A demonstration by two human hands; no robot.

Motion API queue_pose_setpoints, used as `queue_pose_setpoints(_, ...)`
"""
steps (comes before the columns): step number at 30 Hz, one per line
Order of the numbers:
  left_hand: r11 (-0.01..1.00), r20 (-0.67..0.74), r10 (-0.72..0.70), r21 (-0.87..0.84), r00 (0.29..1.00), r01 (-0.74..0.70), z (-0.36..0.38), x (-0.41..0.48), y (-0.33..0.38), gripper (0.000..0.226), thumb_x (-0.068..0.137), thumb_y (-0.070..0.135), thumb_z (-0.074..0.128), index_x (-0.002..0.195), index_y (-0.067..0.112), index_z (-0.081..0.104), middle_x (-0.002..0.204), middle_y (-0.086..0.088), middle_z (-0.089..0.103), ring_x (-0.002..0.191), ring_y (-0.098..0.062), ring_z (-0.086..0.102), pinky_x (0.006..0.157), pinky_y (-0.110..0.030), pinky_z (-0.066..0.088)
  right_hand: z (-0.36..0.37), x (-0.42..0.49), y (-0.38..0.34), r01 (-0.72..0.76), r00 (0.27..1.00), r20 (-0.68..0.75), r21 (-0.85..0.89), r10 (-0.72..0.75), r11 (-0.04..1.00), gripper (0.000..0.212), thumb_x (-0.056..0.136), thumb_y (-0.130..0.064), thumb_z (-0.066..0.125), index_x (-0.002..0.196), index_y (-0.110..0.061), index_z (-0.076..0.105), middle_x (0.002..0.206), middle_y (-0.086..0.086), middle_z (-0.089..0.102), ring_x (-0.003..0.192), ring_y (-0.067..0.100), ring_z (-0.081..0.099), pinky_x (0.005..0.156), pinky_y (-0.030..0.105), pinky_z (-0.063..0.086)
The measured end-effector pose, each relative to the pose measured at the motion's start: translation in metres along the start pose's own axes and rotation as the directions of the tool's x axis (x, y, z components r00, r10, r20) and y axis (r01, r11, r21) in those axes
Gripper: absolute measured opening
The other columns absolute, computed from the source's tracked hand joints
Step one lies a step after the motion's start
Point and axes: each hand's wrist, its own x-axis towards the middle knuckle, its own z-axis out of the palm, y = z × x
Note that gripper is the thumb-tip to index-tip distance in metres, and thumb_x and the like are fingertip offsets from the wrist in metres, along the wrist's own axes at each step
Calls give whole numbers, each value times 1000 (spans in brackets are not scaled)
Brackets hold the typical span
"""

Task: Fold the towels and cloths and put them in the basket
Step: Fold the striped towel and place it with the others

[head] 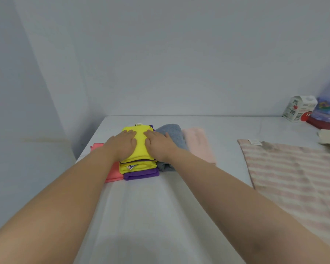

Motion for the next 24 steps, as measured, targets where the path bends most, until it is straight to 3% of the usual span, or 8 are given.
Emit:
queue_pose_setpoints(5,1000,-6,2,2,1000,-2,2,2,1,49,104,25,20,151,12,17,159,-4,13,146,-18,11,117,-39,16,0,-1,3,4,999,39,4,-4,1000,47,102,-22,21,147,-9,25,153,7,29,139,23,28,114,49,8)
queue_pose_setpoints(8,998,-32,4,61,999,-2,-7,3,4,49,103,28,22,150,15,20,158,-3,16,145,-19,13,116,-40,17,-12,-1,5,21,998,59,40,-24,999,48,103,-25,21,148,-8,24,155,8,24,140,26,26,115,48,15)
queue_pose_setpoints(13,995,-179,44,93,983,-28,-34,7,14,46,99,30,36,143,16,38,151,-4,36,141,-26,24,114,-40,22,-35,-14,17,20,995,-101,112,-9,993,50,103,-29,29,148,-7,24,157,14,19,142,28,24,114,38,21)
queue_pose_setpoints(16,988,-238,86,146,967,-52,-42,2,35,44,97,27,40,140,18,43,148,-2,40,142,-24,22,114,-40,21,-45,-29,38,-39,985,-163,95,54,995,50,102,-29,31,148,-9,26,156,14,22,143,26,23,115,42,19)
queue_pose_setpoints(19,952,-262,226,264,938,-156,-37,-4,71,42,95,22,41,136,15,48,145,-4,44,142,-24,22,114,-38,20,-53,-52,71,-126,972,-198,14,126,992,49,101,-30,29,147,-10,27,154,10,26,141,25,25,115,46,19)
queue_pose_setpoints(24,889,-178,405,307,897,-341,-8,-1,149,44,95,22,39,137,12,43,144,-6,42,142,-24,20,114,-37,20,-57,-98,138,-331,934,-204,-180,294,926,45,100,-31,28,140,-10,35,143,9,36,134,27,31,110,49,20)
